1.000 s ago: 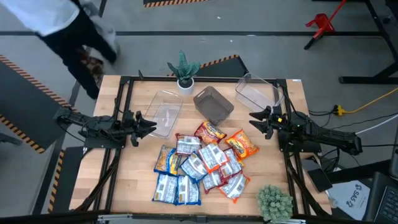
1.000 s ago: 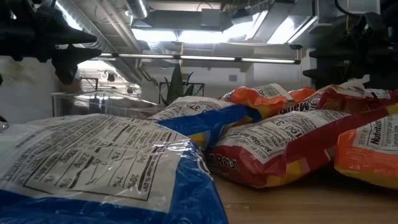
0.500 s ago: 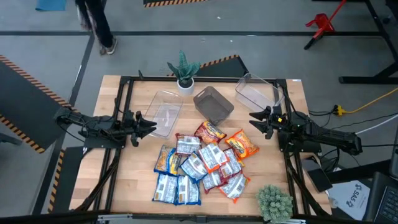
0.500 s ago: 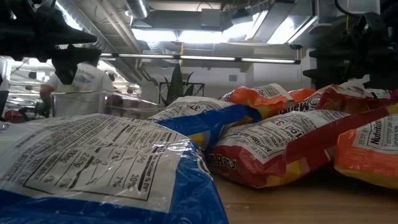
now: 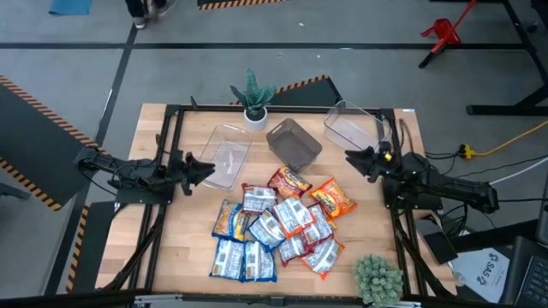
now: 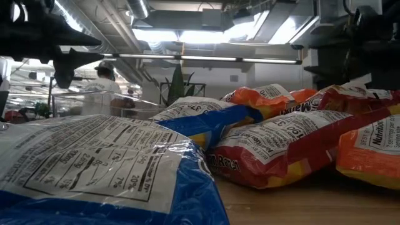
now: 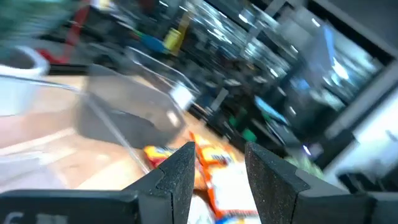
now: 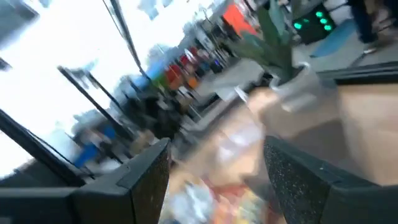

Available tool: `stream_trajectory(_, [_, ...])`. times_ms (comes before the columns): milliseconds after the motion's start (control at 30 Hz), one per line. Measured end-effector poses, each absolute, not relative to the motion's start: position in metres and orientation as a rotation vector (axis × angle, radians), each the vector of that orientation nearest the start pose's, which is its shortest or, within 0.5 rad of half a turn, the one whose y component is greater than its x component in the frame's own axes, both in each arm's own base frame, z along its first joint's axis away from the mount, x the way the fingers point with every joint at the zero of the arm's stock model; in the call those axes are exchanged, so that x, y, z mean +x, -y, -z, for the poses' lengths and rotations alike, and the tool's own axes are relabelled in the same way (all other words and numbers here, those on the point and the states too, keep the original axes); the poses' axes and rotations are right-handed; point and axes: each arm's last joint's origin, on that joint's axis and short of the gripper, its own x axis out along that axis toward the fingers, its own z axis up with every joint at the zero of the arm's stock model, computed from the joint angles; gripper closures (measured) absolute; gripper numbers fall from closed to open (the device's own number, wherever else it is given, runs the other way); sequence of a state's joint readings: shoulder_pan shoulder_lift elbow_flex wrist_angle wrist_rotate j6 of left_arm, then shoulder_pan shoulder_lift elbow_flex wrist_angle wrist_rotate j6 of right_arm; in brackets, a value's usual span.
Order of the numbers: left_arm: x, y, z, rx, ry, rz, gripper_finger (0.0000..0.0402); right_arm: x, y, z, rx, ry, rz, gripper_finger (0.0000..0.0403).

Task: Sort Maruchan noodles
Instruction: Put the orange noodle pack into the right transparent bin

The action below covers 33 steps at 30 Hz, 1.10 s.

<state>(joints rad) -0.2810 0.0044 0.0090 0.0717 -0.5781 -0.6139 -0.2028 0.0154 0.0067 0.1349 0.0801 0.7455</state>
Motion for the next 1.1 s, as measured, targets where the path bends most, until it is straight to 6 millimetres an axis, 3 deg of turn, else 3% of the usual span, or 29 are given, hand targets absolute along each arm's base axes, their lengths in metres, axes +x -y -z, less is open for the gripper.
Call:
stream_trajectory(200, [0.091,0.006,-0.176,-0.688,0.243,-0.412,0.0266,0.087,0.022,-0.204,0.765,0.512,0.153,0.0159])
stream_trajectory(367, [0.091,0.005,-0.177,-0.699,0.269,-0.447,0.0266,0.077,0.021,-0.238,0.692,0.615,0.193,0.0159])
stream_trajectory(533, [0.090,0.005,-0.177,-0.692,0.268,-0.452,0.0266,0.076,0.021,-0.261,0.640,0.580,0.227,0.0159])
stream_trajectory(667, [0.090,0.004,-0.177,-0.697,0.278,-0.474,0.0266,0.085,0.022,-0.267,0.637,0.504,0.219,0.0159])
stream_trajectory(900, [0.089,0.003,-0.182,-0.732,0.344,-0.495,0.0266,0.113,0.027,-0.267,0.680,0.348,0.219,0.0159])
stream_trajectory(1100, [0.087,0.005,-0.196,-0.798,0.442,-0.321,0.0266,0.142,0.031,-0.276,0.651,0.217,0.205,0.0159])
